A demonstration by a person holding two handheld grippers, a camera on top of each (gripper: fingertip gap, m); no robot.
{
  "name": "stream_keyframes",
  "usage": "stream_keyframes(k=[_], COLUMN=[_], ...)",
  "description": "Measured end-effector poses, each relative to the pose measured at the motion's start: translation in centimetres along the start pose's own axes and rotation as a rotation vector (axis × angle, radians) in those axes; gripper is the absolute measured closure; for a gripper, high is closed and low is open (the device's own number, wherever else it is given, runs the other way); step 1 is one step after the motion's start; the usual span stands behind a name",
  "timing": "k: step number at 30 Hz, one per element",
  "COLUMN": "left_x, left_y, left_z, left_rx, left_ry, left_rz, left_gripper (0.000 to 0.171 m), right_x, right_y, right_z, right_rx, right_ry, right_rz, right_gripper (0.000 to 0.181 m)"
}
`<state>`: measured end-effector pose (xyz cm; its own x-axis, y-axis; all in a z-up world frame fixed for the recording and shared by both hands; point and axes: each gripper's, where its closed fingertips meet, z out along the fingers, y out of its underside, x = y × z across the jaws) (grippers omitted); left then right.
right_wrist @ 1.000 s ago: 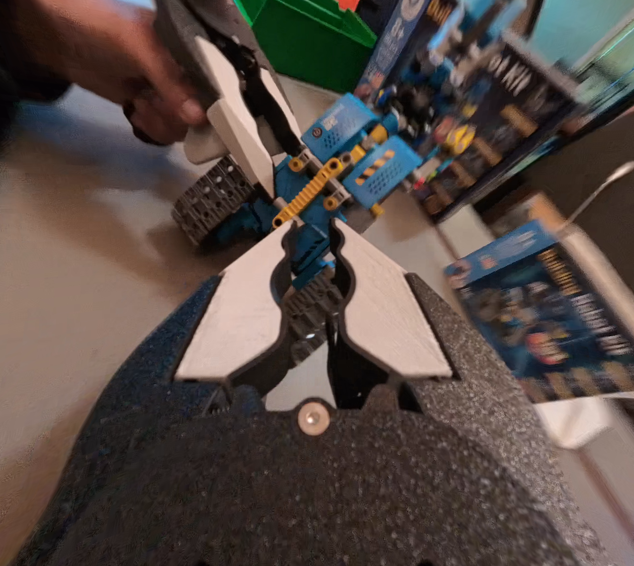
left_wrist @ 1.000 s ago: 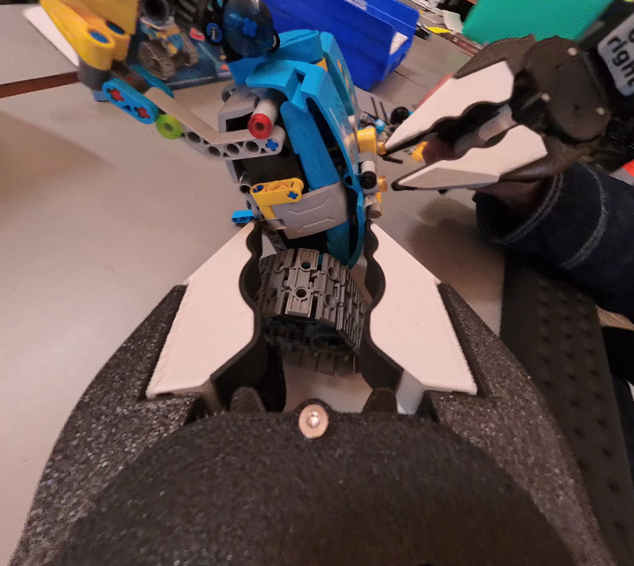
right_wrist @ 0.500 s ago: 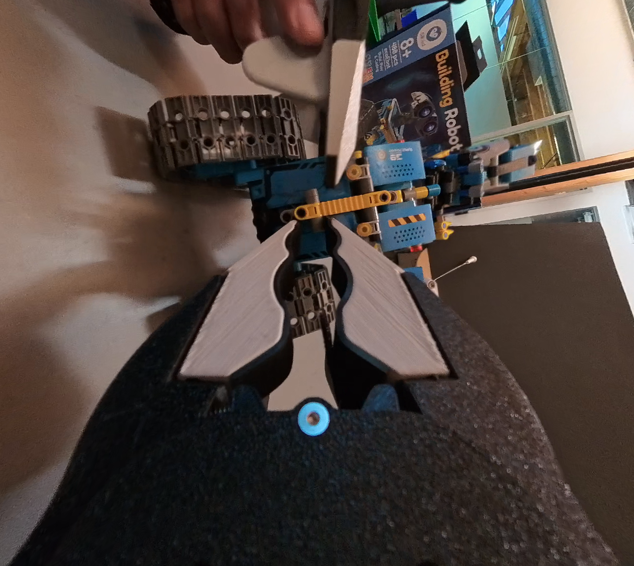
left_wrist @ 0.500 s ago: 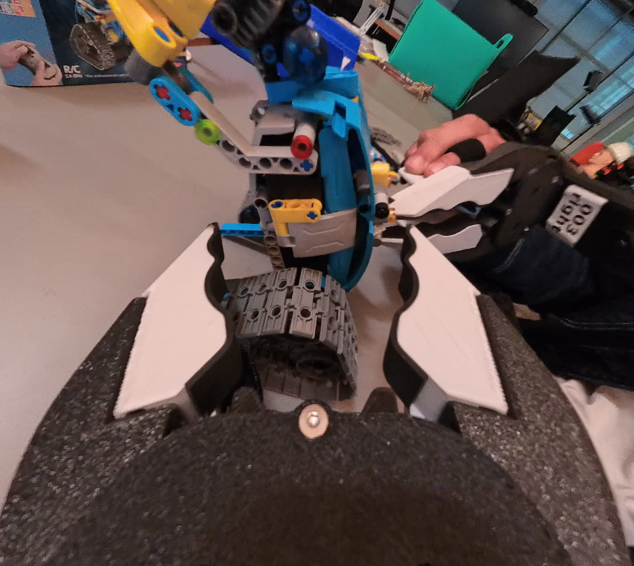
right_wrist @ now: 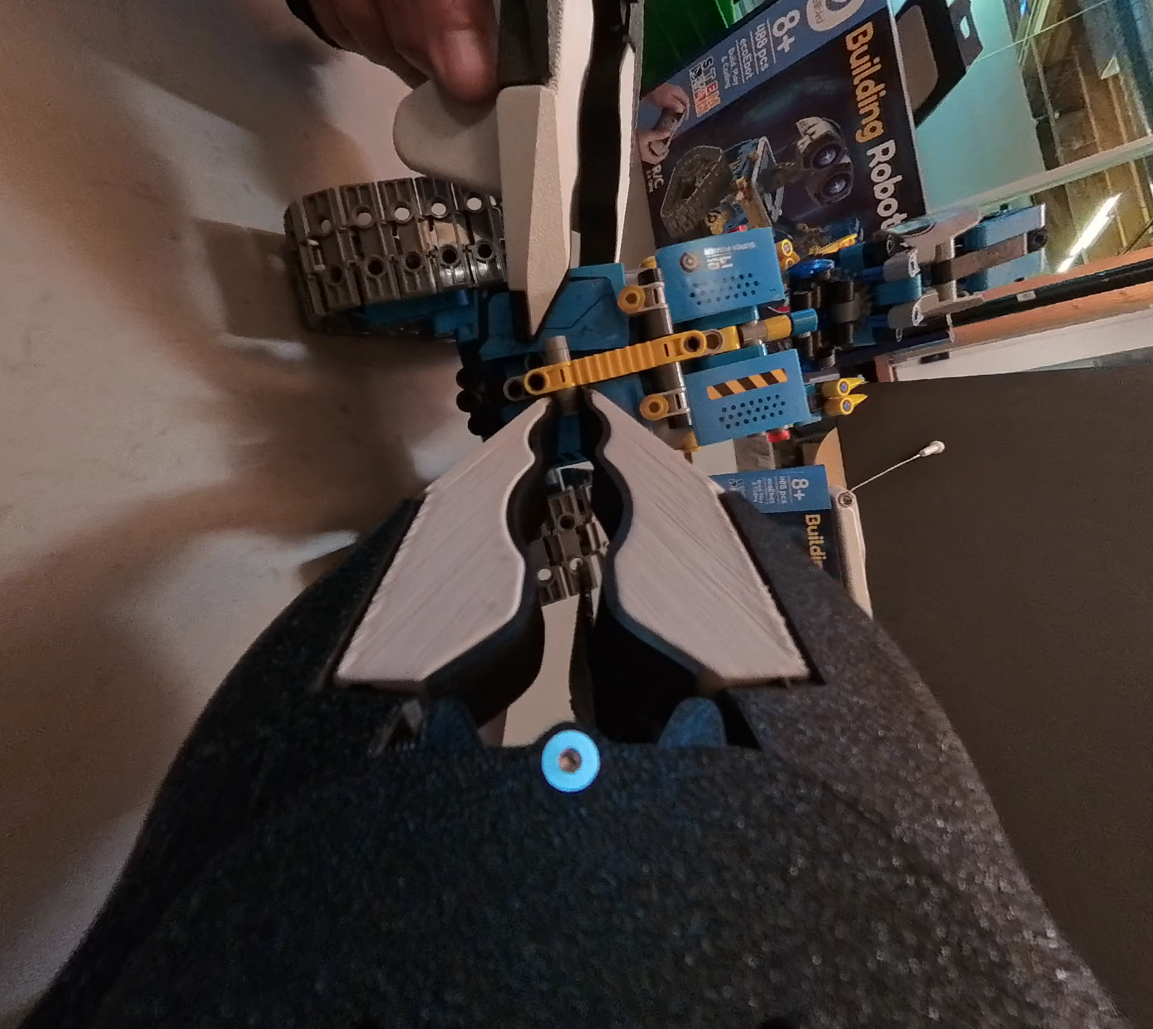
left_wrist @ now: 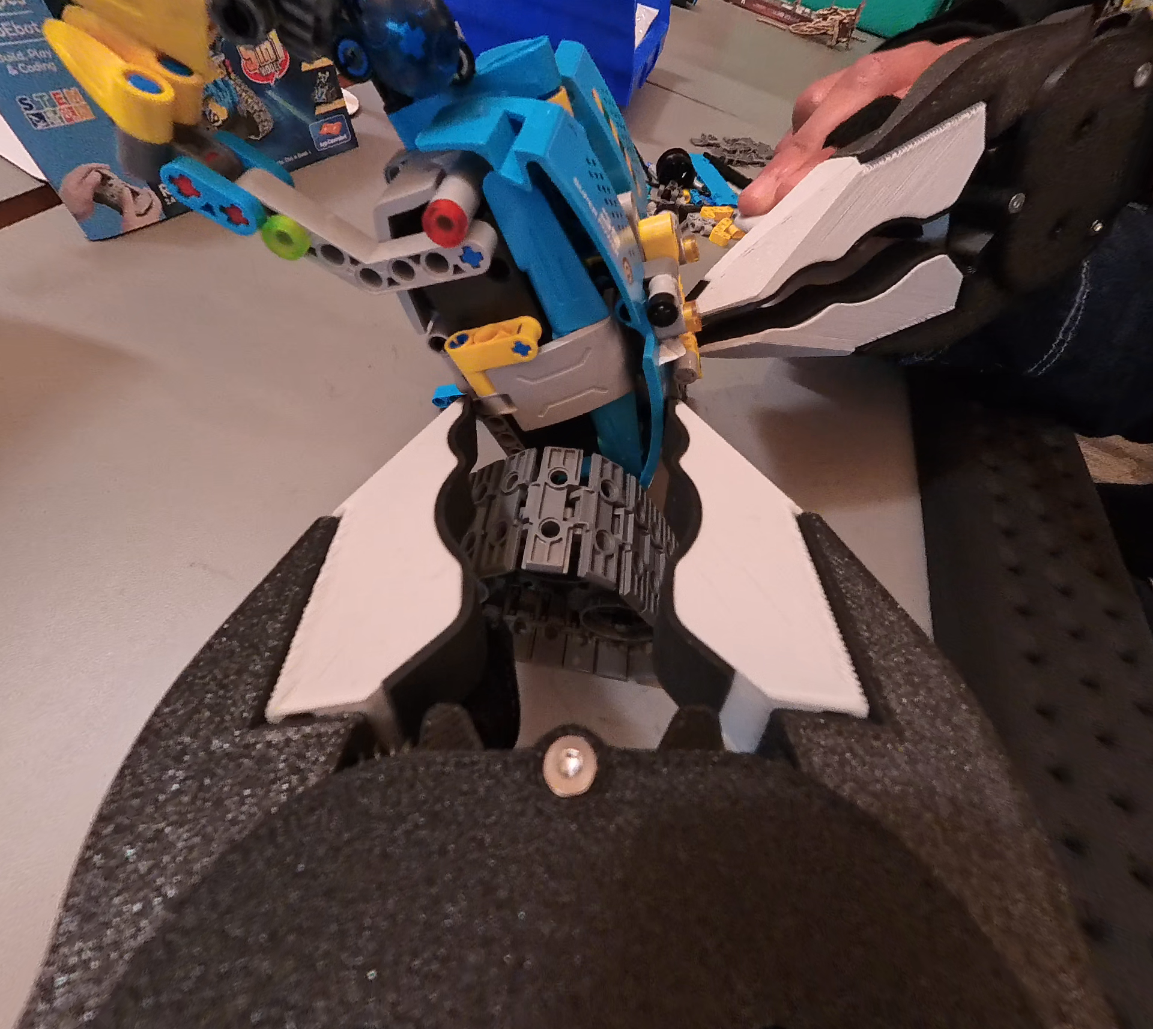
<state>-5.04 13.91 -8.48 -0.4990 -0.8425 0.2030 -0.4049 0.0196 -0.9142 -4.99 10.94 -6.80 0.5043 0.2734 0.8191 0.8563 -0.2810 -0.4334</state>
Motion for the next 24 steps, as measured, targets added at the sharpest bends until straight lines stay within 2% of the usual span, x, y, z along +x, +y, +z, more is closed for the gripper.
stream_keyframes(k=[3, 6, 7, 8, 9, 11, 18, 24], left_x=[0.0, 0.0, 0.4, 0.9, 1.4, 2.5, 2.4, 1.9], left_y=[0.1, 0.1, -0.2, -0.7, -1.4, -1.8, -2.2, -2.0], left_z=[-0.1, -1.0, -1.5, -1.9, -2.2, -2.1, -2.0, -2.3], left_rx=[-0.007, -0.004, 0.017, 0.051, 0.092, 0.12, 0.152, 0.135], left_ry=[-0.033, -0.128, -0.14, -0.132, -0.11, -0.021, 0.035, 0.018], left_rz=[-0.009, 0.036, 0.049, 0.048, 0.034, -0.016, -0.128, -0.132], left_gripper=[0.112, 0.114, 0.119, 0.132, 0.143, 0.154, 0.158, 0.16], right_x=[0.0, 0.1, 0.1, 0.1, 0.1, 0.1, 0.1, -0.2], right_y=[0.0, 0.0, 0.0, 0.0, -0.1, -0.2, -0.3, -0.7], right_z=[0.0, 0.0, 0.0, 0.0, 0.0, 0.1, 0.0, -0.1], right_rx=[0.003, 0.001, 0.001, -0.001, 0.0, 0.01, 0.021, 0.053], right_ry=[-0.004, 0.029, 0.038, 0.043, 0.046, 0.045, 0.042, 0.019], right_rz=[0.043, 0.048, 0.045, 0.036, 0.032, 0.05, 0.062, 0.076], right_gripper=[0.177, 0.177, 0.176, 0.177, 0.177, 0.176, 0.177, 0.177])
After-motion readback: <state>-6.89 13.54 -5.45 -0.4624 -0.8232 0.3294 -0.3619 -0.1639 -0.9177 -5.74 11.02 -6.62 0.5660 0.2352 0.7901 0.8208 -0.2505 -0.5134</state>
